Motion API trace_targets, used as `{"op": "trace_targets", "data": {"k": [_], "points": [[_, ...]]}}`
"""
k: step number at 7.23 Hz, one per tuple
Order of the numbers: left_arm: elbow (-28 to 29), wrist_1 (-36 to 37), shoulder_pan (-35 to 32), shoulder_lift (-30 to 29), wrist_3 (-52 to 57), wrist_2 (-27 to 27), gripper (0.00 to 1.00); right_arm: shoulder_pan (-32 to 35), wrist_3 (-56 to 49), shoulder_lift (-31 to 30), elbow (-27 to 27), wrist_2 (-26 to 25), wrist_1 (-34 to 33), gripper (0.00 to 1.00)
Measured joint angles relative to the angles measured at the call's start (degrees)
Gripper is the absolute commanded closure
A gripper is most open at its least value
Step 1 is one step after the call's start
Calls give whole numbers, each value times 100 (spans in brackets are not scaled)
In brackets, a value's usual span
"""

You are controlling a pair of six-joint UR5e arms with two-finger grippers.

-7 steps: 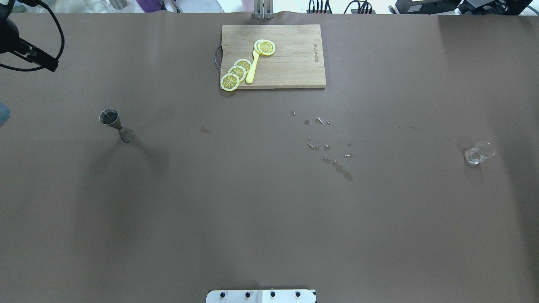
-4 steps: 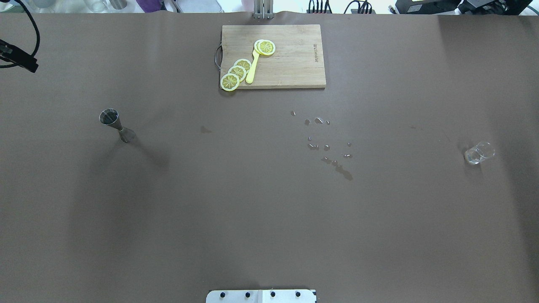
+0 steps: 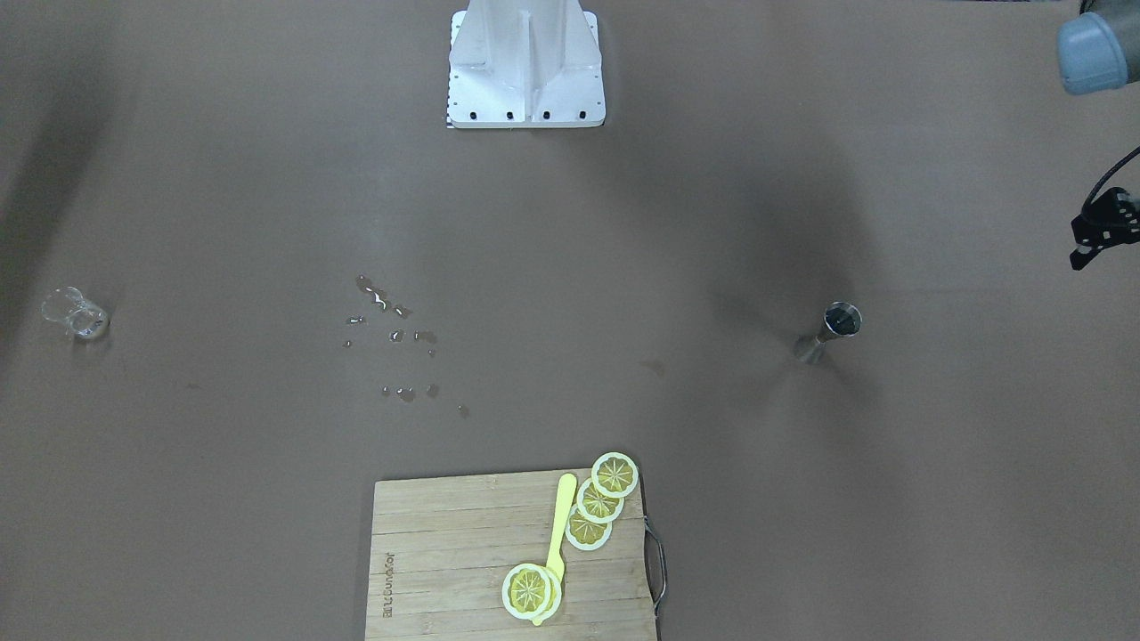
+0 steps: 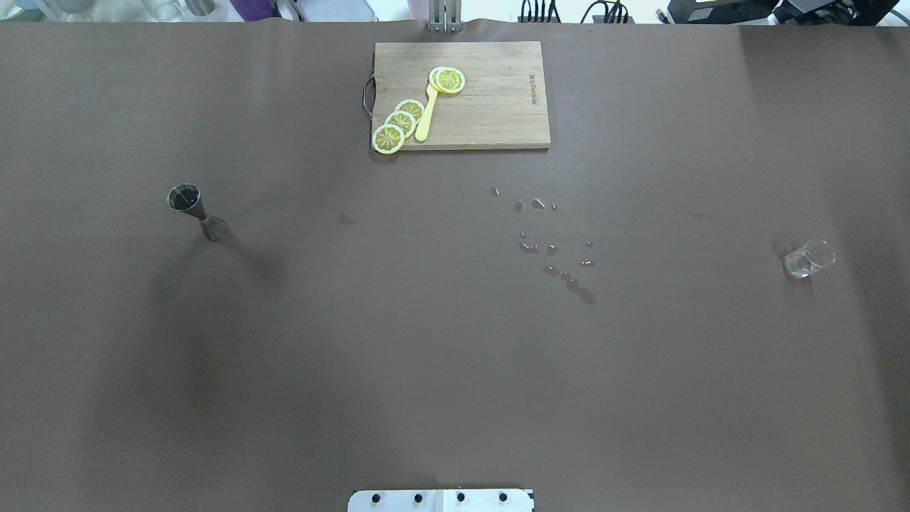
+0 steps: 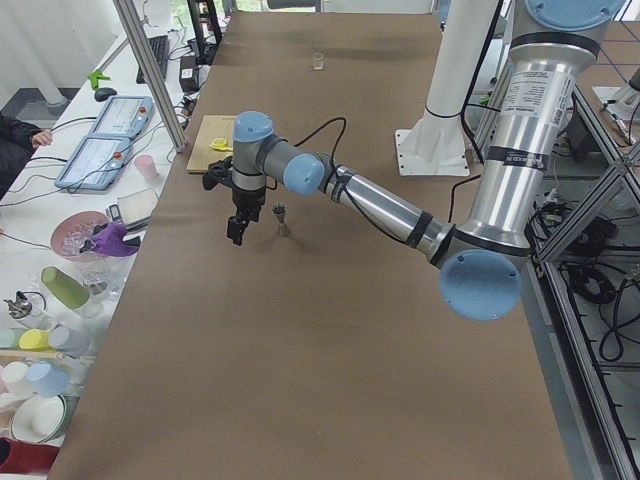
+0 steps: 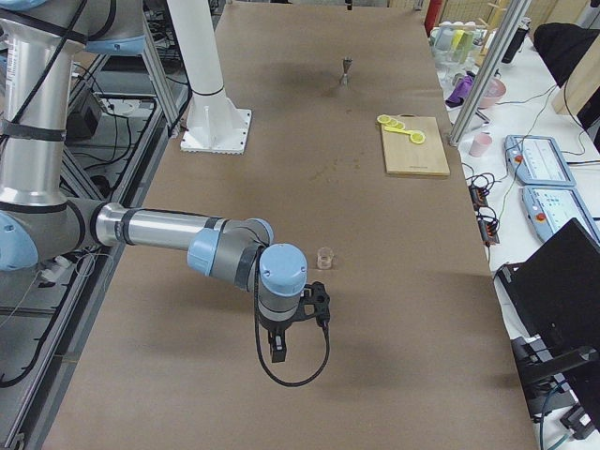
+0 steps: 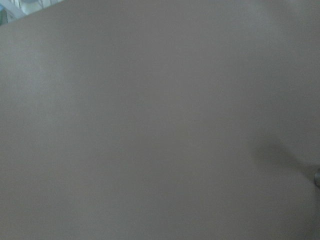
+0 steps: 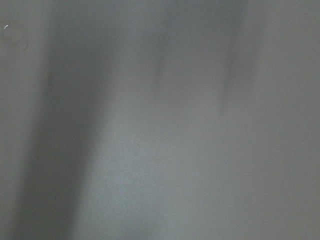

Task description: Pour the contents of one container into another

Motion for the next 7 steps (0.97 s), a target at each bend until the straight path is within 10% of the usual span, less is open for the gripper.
{"op": "trace_targets", "data": {"k": [7], "points": [[-36,-7,-1398,1495,1386,-358,2,-6,-50,-4,-98,-19,393,0]]}}
